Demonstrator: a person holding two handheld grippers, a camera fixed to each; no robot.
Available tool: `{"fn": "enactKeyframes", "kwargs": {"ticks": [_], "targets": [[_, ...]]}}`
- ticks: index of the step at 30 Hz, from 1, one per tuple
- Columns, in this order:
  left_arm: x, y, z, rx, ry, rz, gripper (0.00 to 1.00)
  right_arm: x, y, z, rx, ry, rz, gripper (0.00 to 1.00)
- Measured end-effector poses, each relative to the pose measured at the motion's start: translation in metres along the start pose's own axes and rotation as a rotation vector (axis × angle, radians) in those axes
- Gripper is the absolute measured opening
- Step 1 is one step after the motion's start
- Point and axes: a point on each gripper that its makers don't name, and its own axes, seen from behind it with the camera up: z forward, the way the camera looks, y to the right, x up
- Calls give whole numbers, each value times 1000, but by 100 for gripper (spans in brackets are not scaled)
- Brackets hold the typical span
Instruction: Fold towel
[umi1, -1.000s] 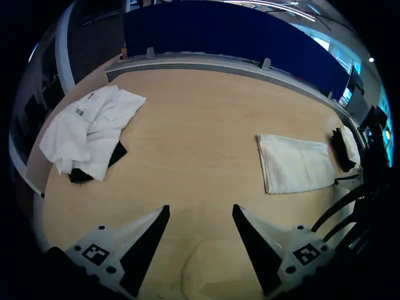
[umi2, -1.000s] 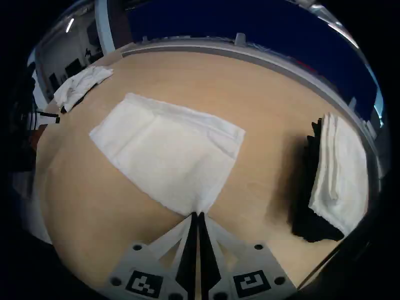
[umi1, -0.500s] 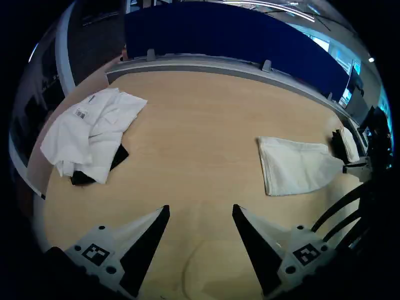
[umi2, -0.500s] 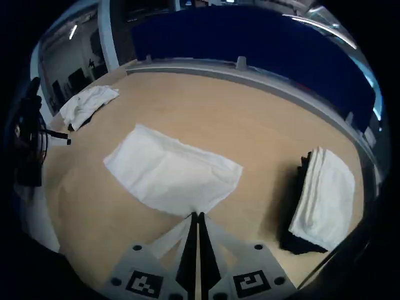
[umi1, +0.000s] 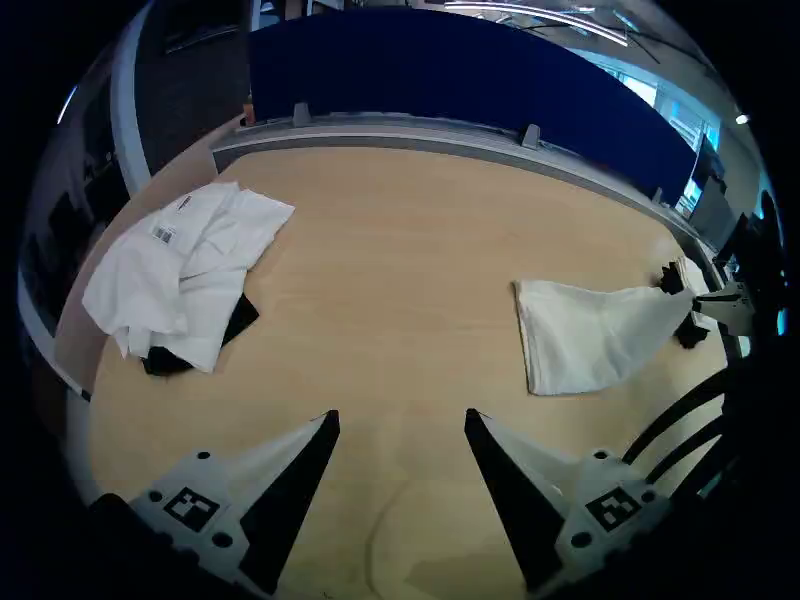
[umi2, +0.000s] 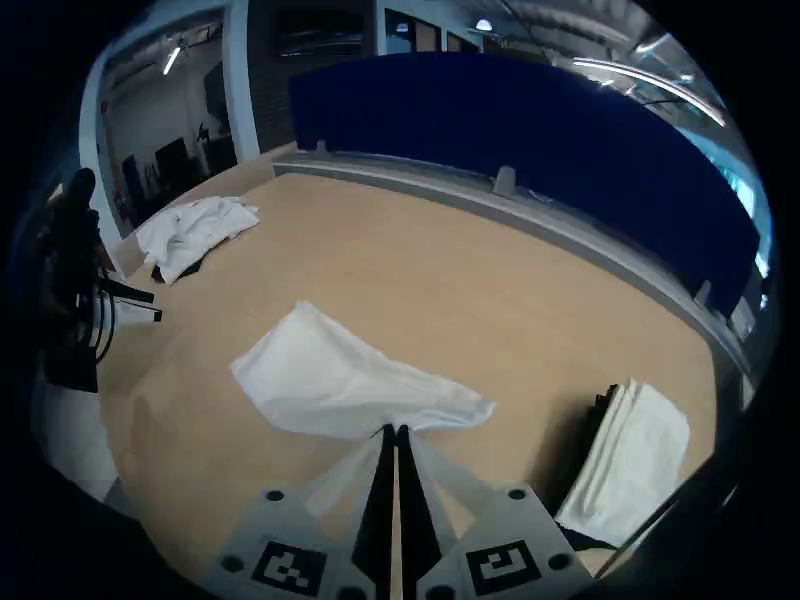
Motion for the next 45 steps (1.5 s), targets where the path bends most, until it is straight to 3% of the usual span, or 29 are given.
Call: {"fn": "enactKeyframes", "kwargs": {"ticks": [9,18,30,45], "targets": [[1,0,1,-3,3,-3,93,13,-13,3,26,12,-47,2],[-2,1,0,-5,1,-8,93,36,-38,9,68,22,-140,2],[-2,3,1,-12,2,-4,93,23,-34,8,66,5,-122,2],[0,8,-2,-14,7,-4,93,36,-33,12,72,20,-139,2]]}}
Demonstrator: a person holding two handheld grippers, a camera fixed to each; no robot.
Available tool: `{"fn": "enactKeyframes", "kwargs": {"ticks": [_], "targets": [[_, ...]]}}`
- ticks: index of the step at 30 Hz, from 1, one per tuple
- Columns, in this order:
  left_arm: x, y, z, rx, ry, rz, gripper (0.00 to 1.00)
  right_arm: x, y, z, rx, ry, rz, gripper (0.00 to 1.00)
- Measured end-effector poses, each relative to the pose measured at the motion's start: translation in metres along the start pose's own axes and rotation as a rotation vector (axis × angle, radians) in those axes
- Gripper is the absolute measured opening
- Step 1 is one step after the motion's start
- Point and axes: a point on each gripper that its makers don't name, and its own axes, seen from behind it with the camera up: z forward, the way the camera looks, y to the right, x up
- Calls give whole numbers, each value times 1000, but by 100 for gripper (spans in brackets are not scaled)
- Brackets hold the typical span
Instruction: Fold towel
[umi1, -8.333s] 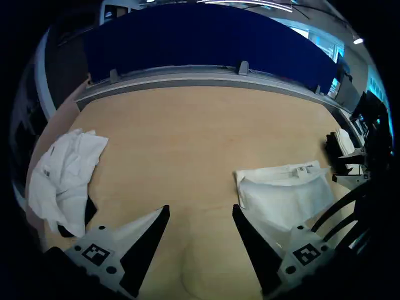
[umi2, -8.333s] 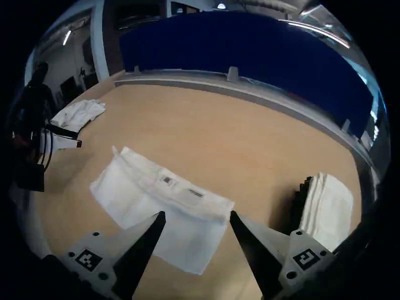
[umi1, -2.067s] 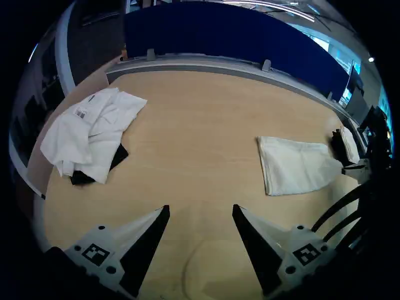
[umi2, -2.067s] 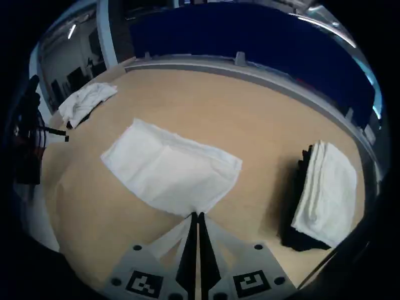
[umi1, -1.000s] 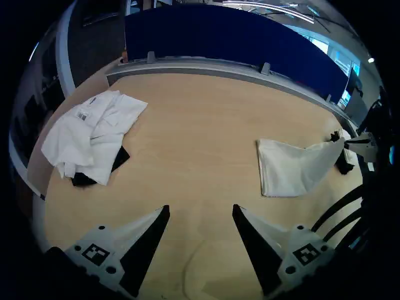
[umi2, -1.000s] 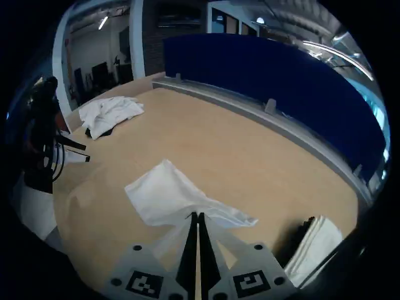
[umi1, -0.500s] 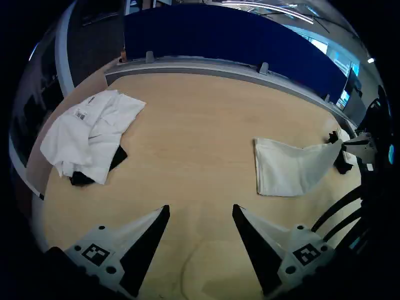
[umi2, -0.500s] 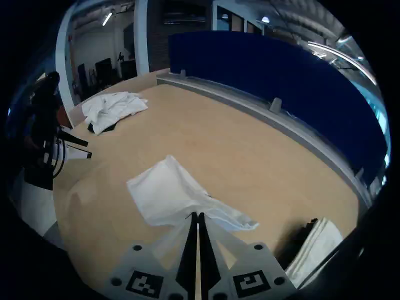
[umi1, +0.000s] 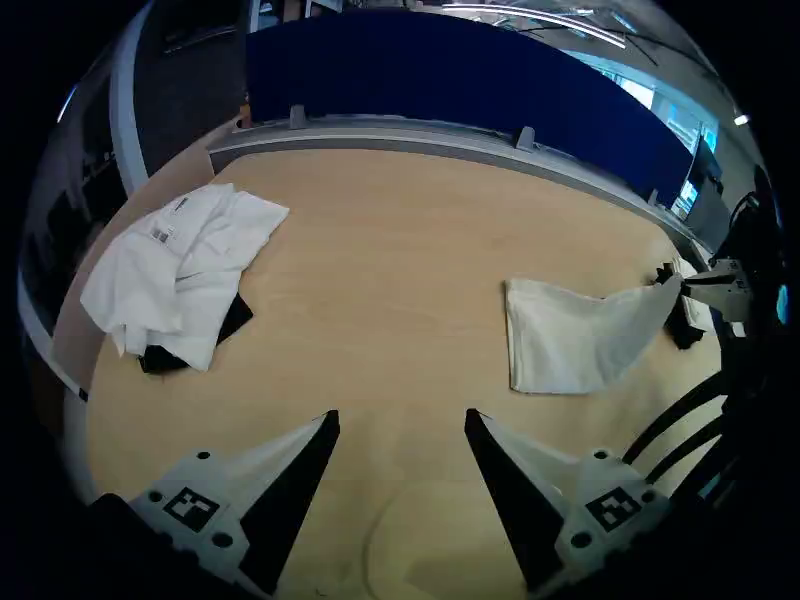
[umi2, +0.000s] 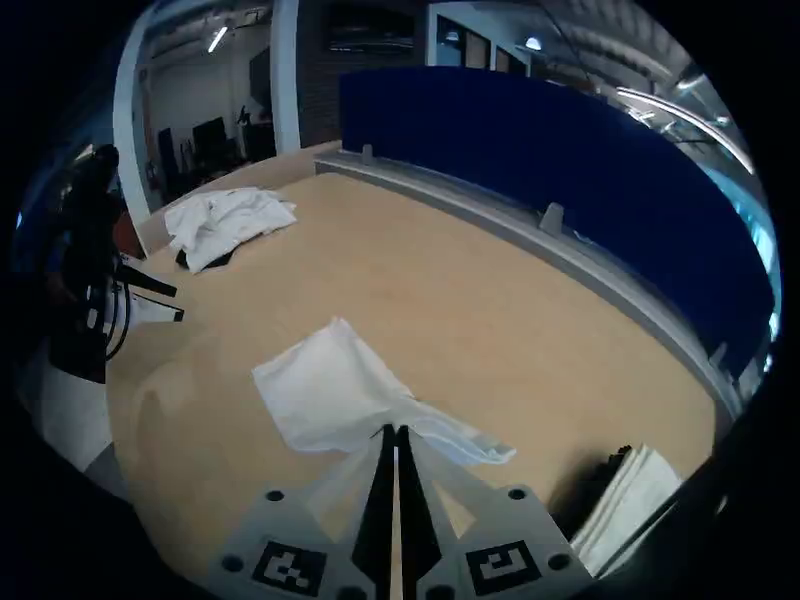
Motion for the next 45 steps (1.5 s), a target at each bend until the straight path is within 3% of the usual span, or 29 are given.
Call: {"fn": "enactKeyframes", "kwargs": {"ticks": [6,12,19,24,30,33,39,45], "targets": [[-4,-2,-1,3,-2,-8,93,18,-2,9,20,5,-62,2],[-10,-4,-3,4,-7,-18,93,44,-21,25,77,1,-183,2],[-18,0,-4,-3,-10,-31,93,55,-73,58,191,-22,-310,2],[-23,2,-6,-6,-11,-44,93,47,-115,86,271,-50,-357,2],[-32,-1,-7,-1,-17,-56,93,6,-156,122,337,-142,-331,2],[-35,-2,-7,-1,-20,-61,93,-16,-163,136,334,-192,-298,2],[-39,-9,-8,6,-23,-70,93,-18,-163,141,331,-188,-222,2],[-36,-12,-11,10,-20,-77,93,-12,-159,137,328,-177,-196,6]]}}
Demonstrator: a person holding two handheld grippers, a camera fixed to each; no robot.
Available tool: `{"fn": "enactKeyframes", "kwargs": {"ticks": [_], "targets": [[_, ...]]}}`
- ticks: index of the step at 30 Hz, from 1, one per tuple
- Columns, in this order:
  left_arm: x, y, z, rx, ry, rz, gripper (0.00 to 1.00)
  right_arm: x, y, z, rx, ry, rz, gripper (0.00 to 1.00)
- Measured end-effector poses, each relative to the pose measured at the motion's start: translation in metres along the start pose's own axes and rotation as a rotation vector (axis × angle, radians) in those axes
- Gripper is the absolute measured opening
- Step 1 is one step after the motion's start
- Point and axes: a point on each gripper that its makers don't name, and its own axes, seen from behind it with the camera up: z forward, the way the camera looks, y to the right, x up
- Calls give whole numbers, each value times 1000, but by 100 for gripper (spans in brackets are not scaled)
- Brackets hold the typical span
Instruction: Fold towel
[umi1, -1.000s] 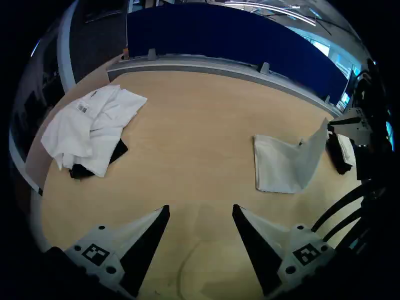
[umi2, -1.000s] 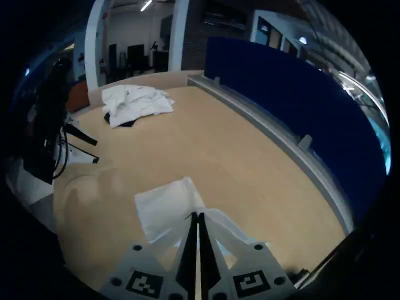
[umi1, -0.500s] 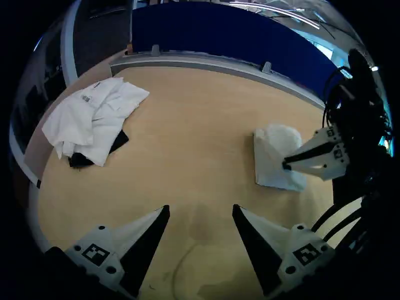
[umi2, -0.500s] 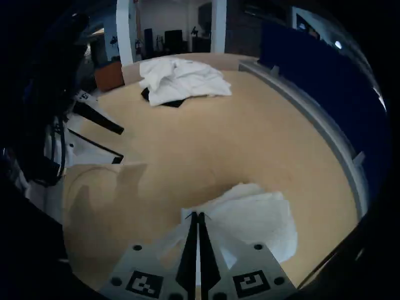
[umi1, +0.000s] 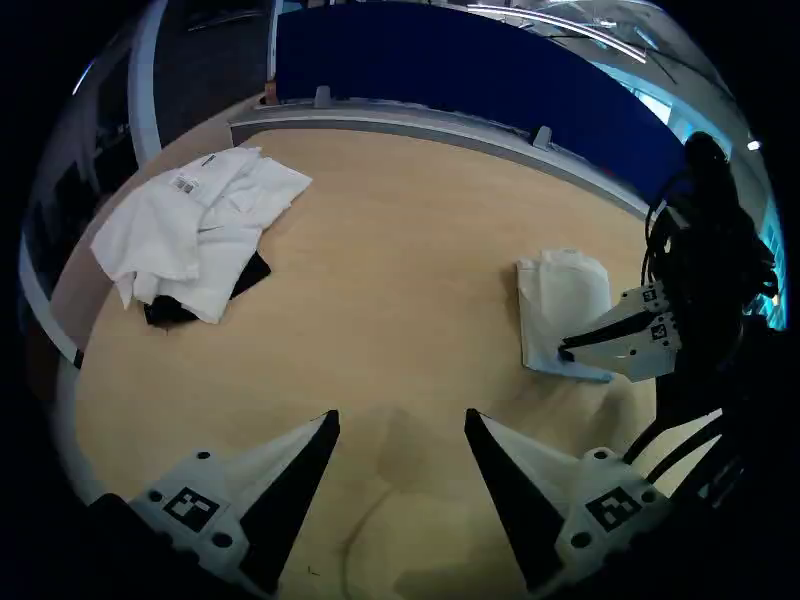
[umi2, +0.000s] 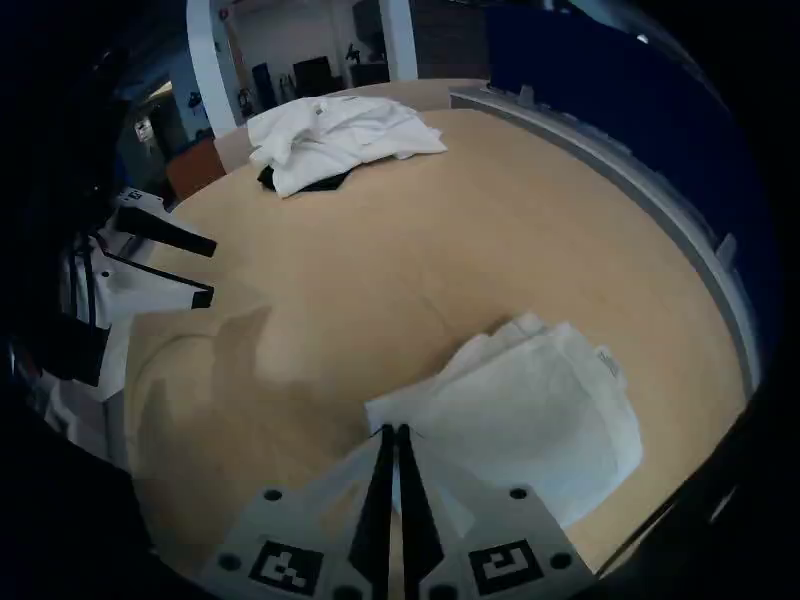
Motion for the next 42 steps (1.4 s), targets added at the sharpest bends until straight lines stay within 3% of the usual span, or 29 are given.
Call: {"fn": "enactKeyframes", "kwargs": {"ticks": [4,6,8,10,23,42], "targets": [[2,-1,-1,2,3,4,93,5,1,-3,-8,21,2,15],[2,0,-1,2,4,5,93,7,0,-4,-7,30,3,29],[3,0,-2,1,4,7,93,8,0,-6,-6,35,4,51],[3,1,-2,1,5,8,93,9,0,-7,-8,40,2,63],[0,-5,-6,9,6,7,93,8,3,-30,-52,96,14,97],[-17,-20,-27,16,0,25,93,-45,19,-74,-148,90,103,98]]}}
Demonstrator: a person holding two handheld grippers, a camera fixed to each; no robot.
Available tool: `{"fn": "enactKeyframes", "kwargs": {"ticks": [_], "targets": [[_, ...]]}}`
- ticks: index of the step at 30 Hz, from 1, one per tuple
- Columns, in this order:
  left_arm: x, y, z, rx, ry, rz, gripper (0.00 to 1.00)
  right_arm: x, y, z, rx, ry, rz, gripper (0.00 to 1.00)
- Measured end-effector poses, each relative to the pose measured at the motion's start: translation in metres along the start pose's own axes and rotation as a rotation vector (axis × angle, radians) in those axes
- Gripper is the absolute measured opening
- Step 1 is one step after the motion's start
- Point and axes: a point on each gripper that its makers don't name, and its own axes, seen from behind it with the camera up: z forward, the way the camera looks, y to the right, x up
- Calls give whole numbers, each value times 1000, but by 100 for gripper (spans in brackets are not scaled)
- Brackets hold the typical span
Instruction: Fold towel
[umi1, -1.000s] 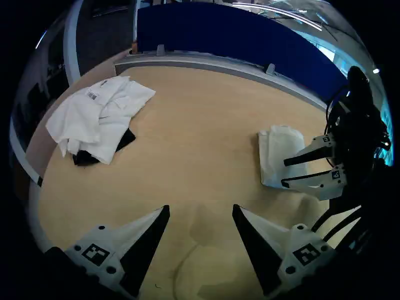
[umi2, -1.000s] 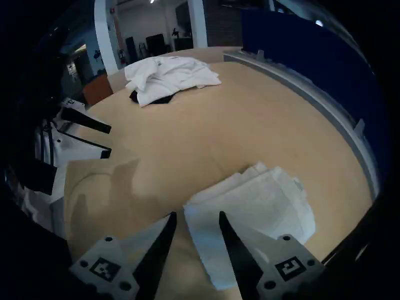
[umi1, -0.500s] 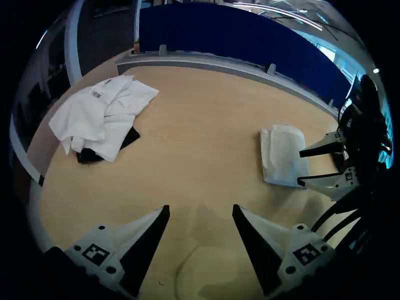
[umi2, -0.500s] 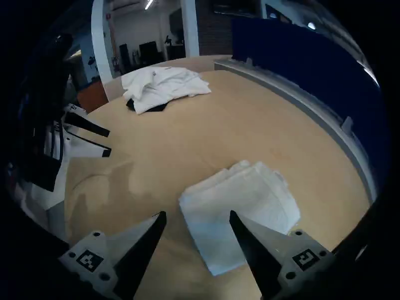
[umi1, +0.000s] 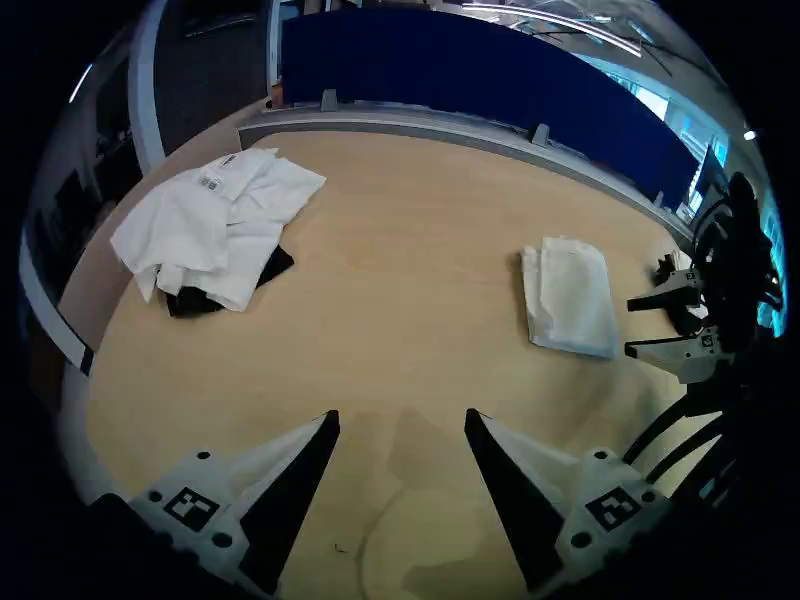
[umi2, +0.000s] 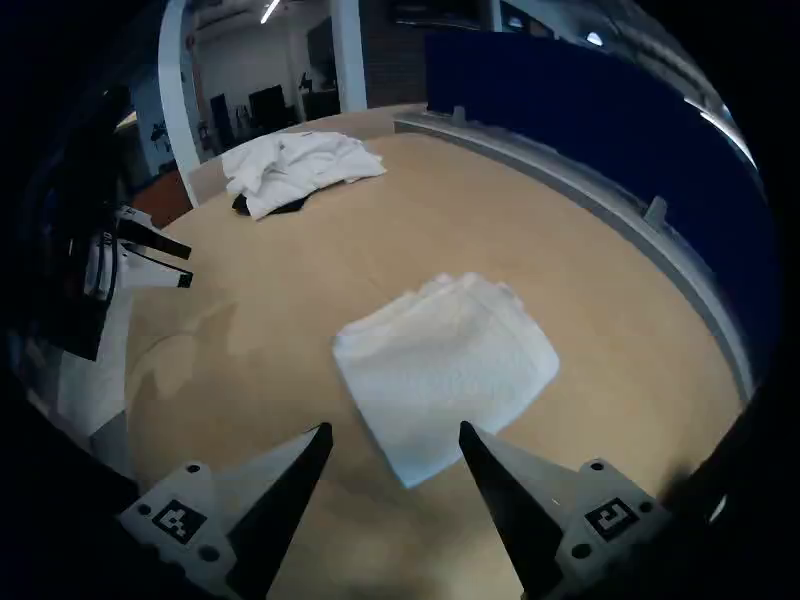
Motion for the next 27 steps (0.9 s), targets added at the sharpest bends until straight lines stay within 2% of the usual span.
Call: {"fn": "enactKeyframes", "kwargs": {"ticks": [6,13,16,20,27], "targets": [[-2,-3,-4,6,1,6,93,-10,5,0,-21,-7,32,98],[-2,-5,-12,7,4,9,93,-30,6,7,-53,-48,39,97],[-5,-7,-14,10,4,12,93,-40,6,12,-63,-63,49,89],[-10,-10,-16,13,2,10,93,-48,7,17,-76,-74,72,69],[-16,-14,-17,17,-4,1,93,-54,7,21,-82,-81,88,52]]}}
